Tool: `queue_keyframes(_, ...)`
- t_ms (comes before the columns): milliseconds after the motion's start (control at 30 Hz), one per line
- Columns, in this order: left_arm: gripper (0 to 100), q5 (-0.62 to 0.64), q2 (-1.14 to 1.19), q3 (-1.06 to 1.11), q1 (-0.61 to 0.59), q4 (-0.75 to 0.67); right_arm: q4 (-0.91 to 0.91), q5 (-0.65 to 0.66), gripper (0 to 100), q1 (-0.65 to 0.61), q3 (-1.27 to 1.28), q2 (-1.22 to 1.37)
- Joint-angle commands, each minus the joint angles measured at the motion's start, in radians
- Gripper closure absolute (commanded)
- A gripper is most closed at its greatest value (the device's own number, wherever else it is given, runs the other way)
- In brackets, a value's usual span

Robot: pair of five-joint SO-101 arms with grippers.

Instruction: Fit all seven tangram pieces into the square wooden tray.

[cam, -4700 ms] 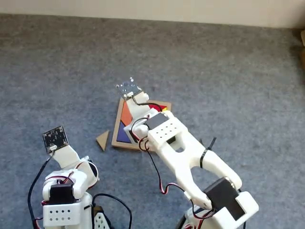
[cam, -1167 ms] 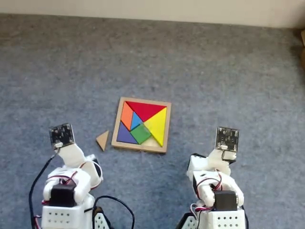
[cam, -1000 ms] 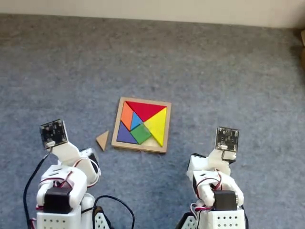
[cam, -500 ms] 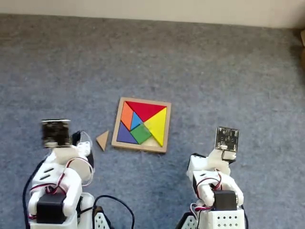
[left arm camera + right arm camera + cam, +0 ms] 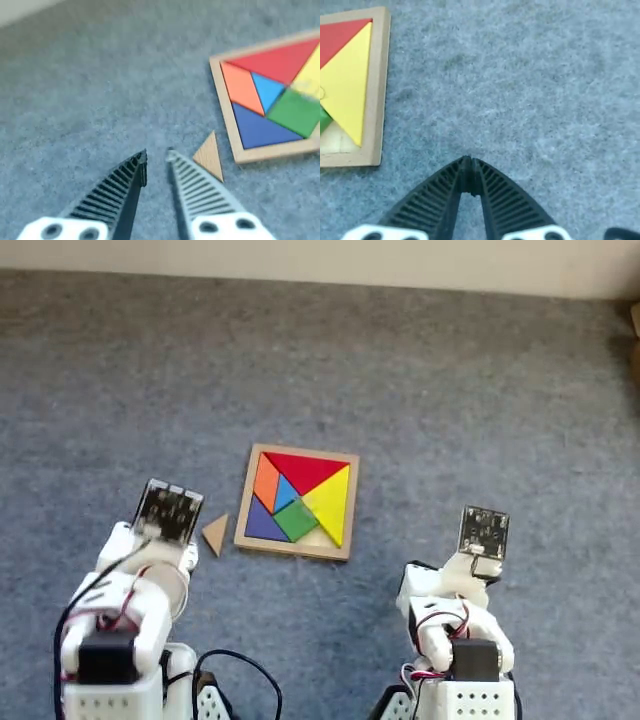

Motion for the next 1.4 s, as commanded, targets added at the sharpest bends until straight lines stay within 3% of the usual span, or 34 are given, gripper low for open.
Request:
queue_keyframes(0, 76, -0.009, 0.248, -0.094, -0.013, -0.046, -0.024, 0.011, 99.3, 0.01, 0.124, -0.019)
queue_keyframes(400, 73, -0.014, 0.987, -0.32, -0.013, -0.226, -0.024, 0.011, 99.3, 0.01, 0.124, -0.019)
queue_keyframes(667, 74, -0.009, 1.356, -0.519, -0.013, -0.241, -0.024, 0.011, 99.3, 0.01, 0.124, -0.019)
queue_keyframes(933, 74, -0.009, 1.524, -0.605, -0.013, -0.241, -0.024, 0.011, 99.3, 0.01, 0.124, -0.019)
queue_keyframes(1367, 79, -0.009, 1.544, -0.602, 0.051, -0.241, -0.024, 0.011, 99.3, 0.01, 0.124, -0.019)
